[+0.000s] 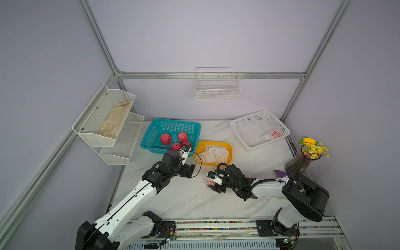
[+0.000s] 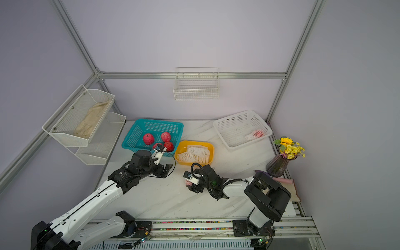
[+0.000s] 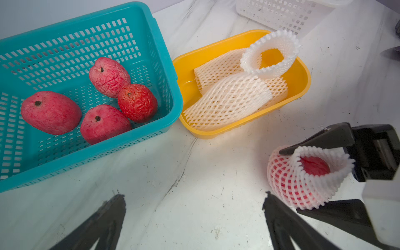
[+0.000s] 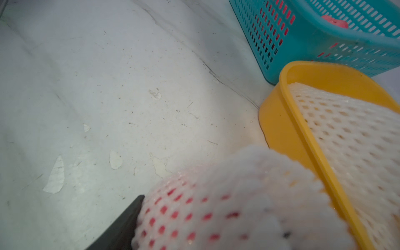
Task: Remove foam nets from apples
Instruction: Place the apple at the center of the board.
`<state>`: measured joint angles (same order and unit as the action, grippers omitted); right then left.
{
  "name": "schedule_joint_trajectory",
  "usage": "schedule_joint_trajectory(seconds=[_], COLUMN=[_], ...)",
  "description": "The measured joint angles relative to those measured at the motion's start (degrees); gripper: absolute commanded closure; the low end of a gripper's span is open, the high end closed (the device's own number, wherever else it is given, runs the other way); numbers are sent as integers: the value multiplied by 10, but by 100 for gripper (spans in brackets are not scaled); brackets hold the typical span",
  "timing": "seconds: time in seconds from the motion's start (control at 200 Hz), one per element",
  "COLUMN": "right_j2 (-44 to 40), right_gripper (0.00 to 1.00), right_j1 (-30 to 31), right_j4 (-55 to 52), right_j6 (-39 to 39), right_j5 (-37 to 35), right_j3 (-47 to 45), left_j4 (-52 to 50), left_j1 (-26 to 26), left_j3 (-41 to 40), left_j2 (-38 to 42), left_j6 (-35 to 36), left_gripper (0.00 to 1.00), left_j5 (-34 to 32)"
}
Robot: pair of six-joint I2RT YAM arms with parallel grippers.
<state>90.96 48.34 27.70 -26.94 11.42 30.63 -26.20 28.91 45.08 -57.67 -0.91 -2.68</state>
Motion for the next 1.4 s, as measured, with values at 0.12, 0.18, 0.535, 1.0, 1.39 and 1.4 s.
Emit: schedule_joint_trajectory(seconds=[0.12, 0.18, 0.535, 1.0, 1.39, 1.4], right_j2=[2, 2, -8, -46, -49, -49], right_gripper=[19, 15, 5, 4, 3, 3], right_j1=[0, 0, 0, 0, 0, 0], right_j4=[24, 29, 45, -1, -27, -28], right_j6=[0, 1, -4, -15, -17, -17], right_j5=[-2, -3, 11, 41, 45, 45], right_j3=[-10, -11, -38, -25, -13, -12], left_j4=[0, 0, 0, -10, -17, -18], left_j1=[0, 0, 0, 0, 0, 0], left_j3=[0, 0, 0, 0, -10, -10], left_j2=[0, 0, -11, 3, 2, 2], left_j6=[0, 0, 1, 5, 8, 8], left_gripper=[0, 0, 0, 0, 0, 0], left_j5=[3, 4, 40, 51, 57, 57])
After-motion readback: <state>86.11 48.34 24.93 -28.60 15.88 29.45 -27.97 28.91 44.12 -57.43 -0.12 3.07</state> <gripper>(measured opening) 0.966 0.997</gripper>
